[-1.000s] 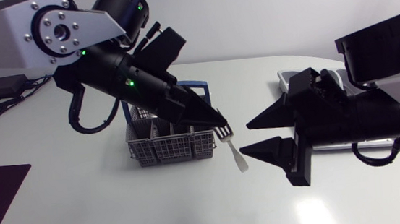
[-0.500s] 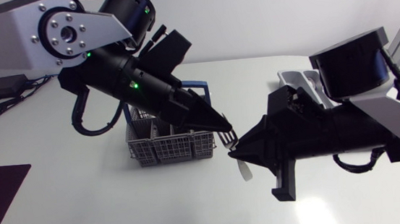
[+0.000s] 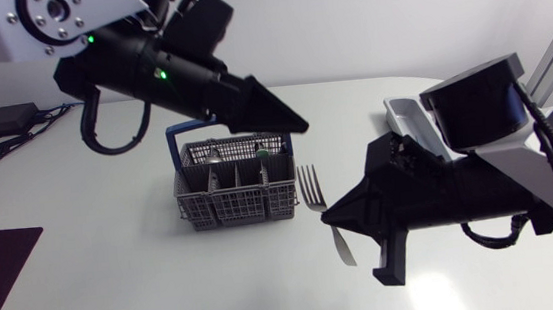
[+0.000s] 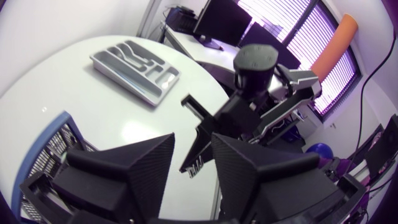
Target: Unload the cutlery basket into the drawer organizer.
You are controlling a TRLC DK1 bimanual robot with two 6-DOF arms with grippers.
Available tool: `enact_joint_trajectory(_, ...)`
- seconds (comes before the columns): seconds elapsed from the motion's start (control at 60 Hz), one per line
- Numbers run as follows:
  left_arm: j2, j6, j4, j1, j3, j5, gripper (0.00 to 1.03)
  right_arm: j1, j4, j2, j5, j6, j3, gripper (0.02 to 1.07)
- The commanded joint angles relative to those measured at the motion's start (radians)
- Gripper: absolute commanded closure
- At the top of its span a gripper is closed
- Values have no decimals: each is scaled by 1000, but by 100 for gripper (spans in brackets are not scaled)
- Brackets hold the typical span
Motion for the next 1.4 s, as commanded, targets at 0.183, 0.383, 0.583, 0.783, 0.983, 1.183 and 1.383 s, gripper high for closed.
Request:
enact_joint_trajectory(0.183,-129,-108,175,112,-16,-181,27,-350,-30,17,42,-39,28,101)
enact_joint_trajectory(0.383,-203,-43,231,137,-171,-415,26,-642,53,221,113,-17,193,101)
enact_joint_trajectory(0.583,-290,10,296,217,-332,-491,26,-781,121,455,234,58,400,101)
enact_joint_trajectory(0.783,-336,44,337,270,-438,-534,24,-829,199,684,402,124,586,101)
enact_joint_trajectory(0.983,-350,49,349,247,-479,-592,24,-854,165,892,513,170,813,101)
enact_joint_trajectory(1.183,-372,42,348,194,-487,-658,24,-881,134,1060,562,201,977,101)
enact_joint_trajectory(1.383,-382,41,343,165,-495,-695,24,-884,127,1187,599,207,1055,101)
